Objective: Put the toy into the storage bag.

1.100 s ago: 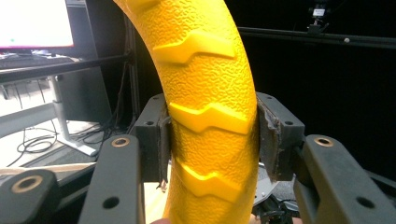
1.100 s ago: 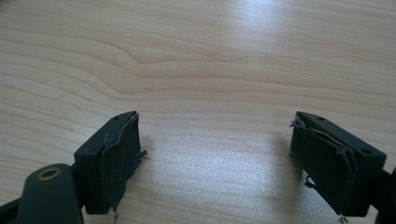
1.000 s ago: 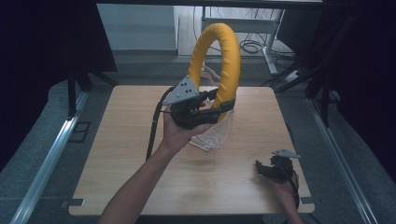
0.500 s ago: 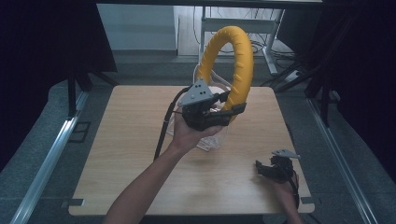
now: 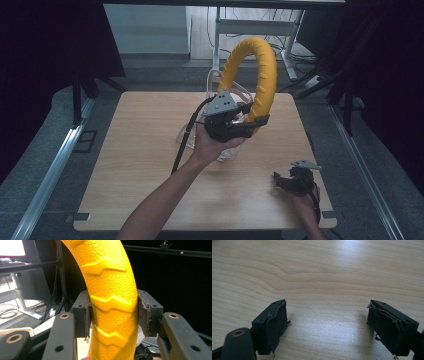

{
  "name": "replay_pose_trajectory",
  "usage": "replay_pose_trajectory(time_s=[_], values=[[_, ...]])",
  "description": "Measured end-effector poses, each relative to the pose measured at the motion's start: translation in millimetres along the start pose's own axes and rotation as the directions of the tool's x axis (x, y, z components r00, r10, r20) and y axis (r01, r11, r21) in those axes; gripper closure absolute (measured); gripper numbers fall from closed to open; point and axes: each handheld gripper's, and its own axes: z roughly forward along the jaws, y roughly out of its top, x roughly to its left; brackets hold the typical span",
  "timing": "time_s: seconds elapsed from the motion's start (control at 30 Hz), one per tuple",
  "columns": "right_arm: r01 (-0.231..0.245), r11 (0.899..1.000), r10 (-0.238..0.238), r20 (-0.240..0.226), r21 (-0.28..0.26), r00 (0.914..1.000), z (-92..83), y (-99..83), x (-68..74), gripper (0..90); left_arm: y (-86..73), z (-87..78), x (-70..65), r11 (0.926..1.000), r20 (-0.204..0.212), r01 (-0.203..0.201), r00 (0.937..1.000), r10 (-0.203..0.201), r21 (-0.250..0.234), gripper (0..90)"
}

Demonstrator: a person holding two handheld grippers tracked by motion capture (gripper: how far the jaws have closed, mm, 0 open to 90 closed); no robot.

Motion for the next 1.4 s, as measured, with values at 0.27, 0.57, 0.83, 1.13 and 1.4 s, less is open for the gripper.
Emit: replay_pose_trajectory(time_s=[0.27, 0.57, 0.83, 1.13, 1.4], values=[[0.003, 1.000, -0.003, 0.001, -0.001, 1.0000, 0.1, 0.0, -0.2, 16.5, -17.4, 6.8, 12.7, 0.9984, -0.020, 0.054, 0.9983, -0.054, 0.013, 51.1], [0.000, 1.000, 0.000, 0.000, 0.001, 1.0000, 0.0, 0.0, 0.0, 16.5, -38.3, 11.3, 29.3, 0.9938, -0.032, 0.109, 0.9936, -0.108, 0.021, 51.1], [-0.001, 1.000, 0.001, -0.002, 0.002, 1.0000, -0.1, 0.0, 0.1, 16.5, -49.9, 11.7, 43.8, 0.9881, -0.060, 0.152, 0.9868, -0.150, 0.024, 51.1], [-0.002, 1.000, 0.002, -0.002, 0.002, 1.0000, -0.1, 0.0, 0.2, 16.5, -61.0, 11.5, 55.9, 0.9755, -0.081, 0.219, 0.9728, -0.217, 0.021, 51.1], [-0.001, 1.000, 0.001, -0.002, 0.003, 1.0000, -0.1, 0.0, 0.1, 16.5, -68.4, 14.2, 62.3, 0.9702, -0.100, 0.241, 0.9662, -0.237, 0.026, 51.1]])
